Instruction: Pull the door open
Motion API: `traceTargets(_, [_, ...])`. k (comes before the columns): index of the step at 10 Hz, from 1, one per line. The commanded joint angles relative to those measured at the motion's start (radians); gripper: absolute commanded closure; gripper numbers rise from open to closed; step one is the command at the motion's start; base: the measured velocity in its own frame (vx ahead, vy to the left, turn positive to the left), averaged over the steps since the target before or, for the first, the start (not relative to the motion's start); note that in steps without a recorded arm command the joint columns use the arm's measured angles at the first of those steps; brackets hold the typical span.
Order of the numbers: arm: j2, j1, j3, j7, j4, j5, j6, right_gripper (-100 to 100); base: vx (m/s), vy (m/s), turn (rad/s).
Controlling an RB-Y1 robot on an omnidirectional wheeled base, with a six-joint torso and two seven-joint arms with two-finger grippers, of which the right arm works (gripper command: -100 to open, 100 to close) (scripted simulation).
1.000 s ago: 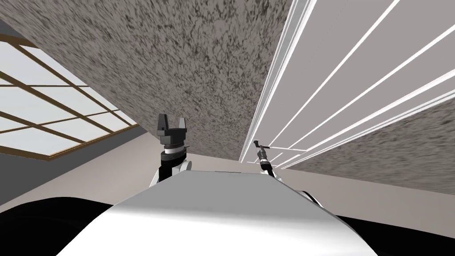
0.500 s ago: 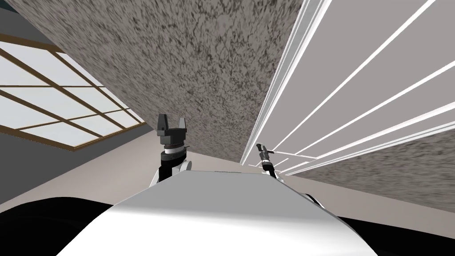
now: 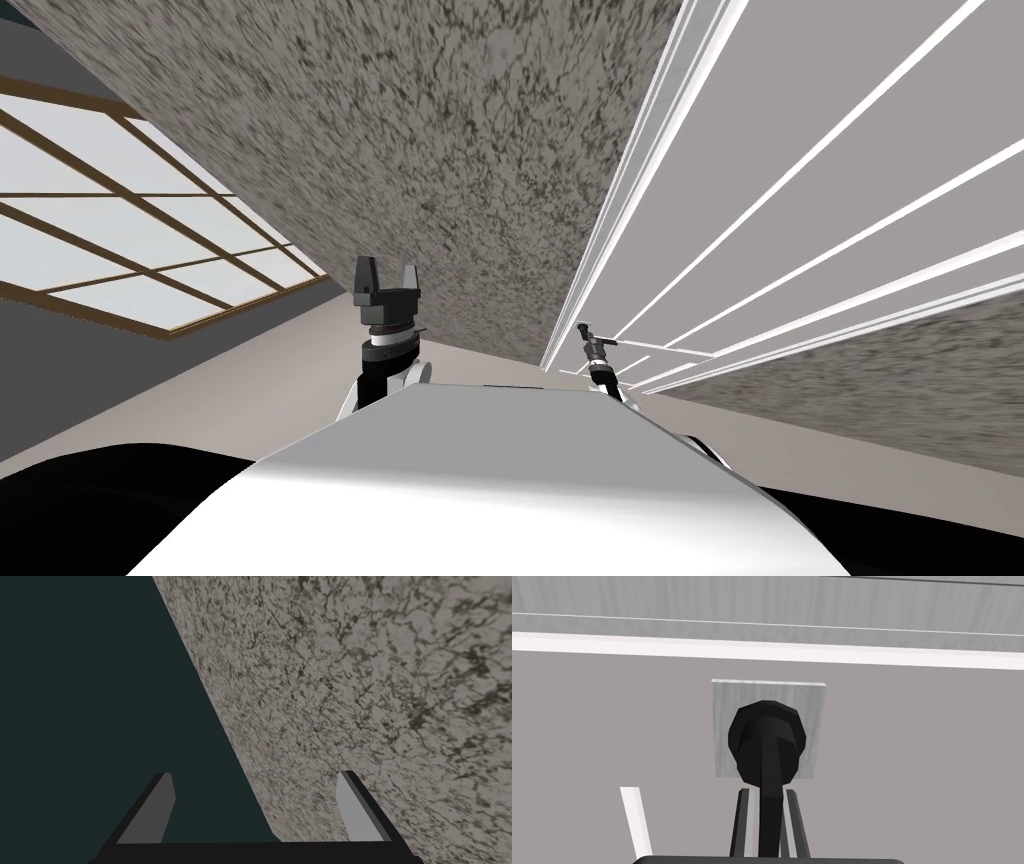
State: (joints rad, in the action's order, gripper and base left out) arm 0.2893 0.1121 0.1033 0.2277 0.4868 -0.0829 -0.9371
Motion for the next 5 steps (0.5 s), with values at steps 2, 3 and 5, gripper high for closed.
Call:
traceTargets(2, [0.013,-0.009,-0.013,0.021,0.001,0.009,-0.012,100,-0.054,0.002,0.067])
traceTargets(3, [0.017,-0.012,-0.017,0.027,0.001,0.012,-0.015,100,-0.177,-0.025,0.094])
traceTargets(5, [0.035,-0.024,-0.034,0.054,0.001,0.024,-0.030,100,-0.205,-0.061,0.111])
